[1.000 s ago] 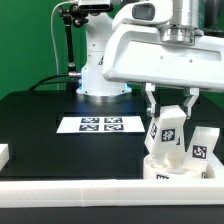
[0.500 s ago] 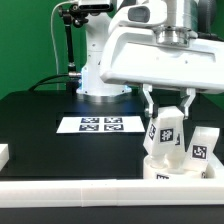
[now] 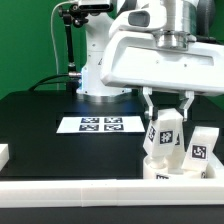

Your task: Assemble stool

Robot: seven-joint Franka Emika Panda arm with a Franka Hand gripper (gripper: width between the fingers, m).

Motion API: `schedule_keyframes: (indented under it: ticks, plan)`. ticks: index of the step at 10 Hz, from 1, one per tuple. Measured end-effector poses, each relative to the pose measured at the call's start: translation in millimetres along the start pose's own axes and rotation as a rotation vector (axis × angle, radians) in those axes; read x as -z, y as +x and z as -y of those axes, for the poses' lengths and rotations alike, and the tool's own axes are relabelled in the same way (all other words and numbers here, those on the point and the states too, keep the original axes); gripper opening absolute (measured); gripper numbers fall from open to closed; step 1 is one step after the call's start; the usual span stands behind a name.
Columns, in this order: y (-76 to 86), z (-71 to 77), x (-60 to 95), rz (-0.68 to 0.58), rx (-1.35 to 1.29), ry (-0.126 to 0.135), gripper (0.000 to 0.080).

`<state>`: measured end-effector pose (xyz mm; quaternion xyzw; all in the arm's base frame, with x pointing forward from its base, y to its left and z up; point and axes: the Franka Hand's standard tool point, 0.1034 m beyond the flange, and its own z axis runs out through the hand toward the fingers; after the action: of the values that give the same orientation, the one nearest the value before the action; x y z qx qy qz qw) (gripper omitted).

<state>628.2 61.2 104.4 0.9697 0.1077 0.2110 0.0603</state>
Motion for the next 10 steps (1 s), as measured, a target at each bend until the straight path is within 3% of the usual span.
schedule_keyframes:
  ticks: [7,9,10]
  plan:
    - [-3.1,5.6,-12.4,-0.039,0.02,-0.005,0.0327]
    - [-3.7,5.6,-12.8,-0.034,0.019,-0.005,0.0563]
    - [-3.8,5.6,-12.9,-0.034,0.019,-0.005,0.0563]
